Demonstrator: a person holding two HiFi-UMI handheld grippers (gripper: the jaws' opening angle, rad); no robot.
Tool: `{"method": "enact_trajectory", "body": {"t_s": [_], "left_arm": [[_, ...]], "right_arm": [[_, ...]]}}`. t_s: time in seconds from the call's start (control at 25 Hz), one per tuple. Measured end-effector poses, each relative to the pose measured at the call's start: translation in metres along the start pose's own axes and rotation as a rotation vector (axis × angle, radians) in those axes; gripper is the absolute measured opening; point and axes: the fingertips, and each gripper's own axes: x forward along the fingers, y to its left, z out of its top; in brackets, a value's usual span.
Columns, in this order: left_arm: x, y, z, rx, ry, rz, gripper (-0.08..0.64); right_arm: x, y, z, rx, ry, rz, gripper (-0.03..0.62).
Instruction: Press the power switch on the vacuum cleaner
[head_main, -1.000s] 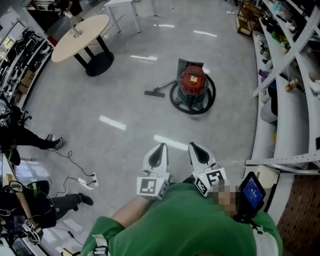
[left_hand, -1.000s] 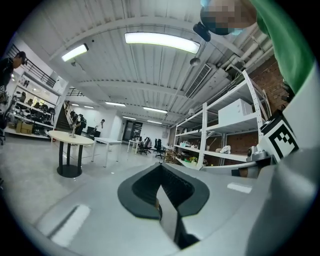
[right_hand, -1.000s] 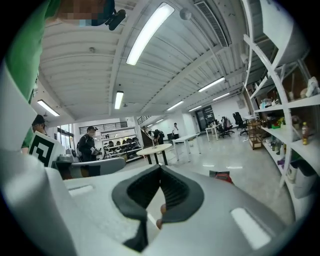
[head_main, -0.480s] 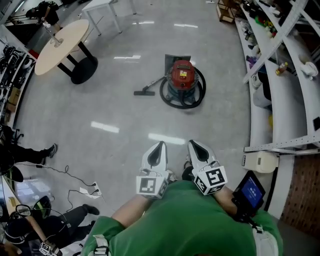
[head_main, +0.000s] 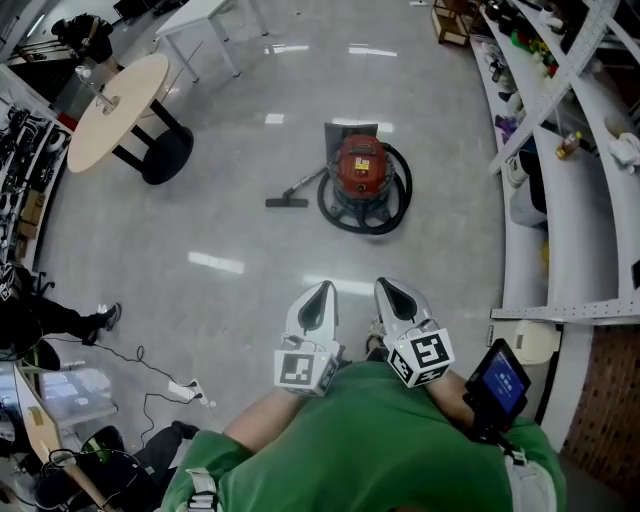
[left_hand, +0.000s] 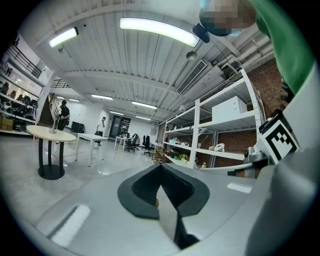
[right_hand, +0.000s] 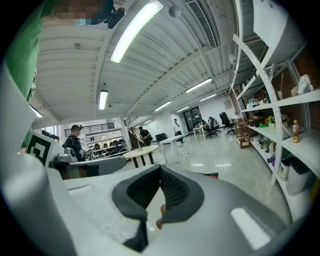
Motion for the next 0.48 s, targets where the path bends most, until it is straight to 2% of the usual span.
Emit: {"method": "enact_trajectory", "body": {"t_s": [0.28, 0.48], "left_arm": [[0.09, -0.024, 0.004, 0.023, -0.004, 0.005, 0.008], [0.11, -0.024, 0.013, 0.034, -0.004, 0.008, 0.008]], "right_arm": [[0.03, -0.083, 0.021, 0.017, -0.012, 0.016, 0.003], [0.04, -0.098, 0.034, 0.022, -0.02, 0.011, 0.003]]}}
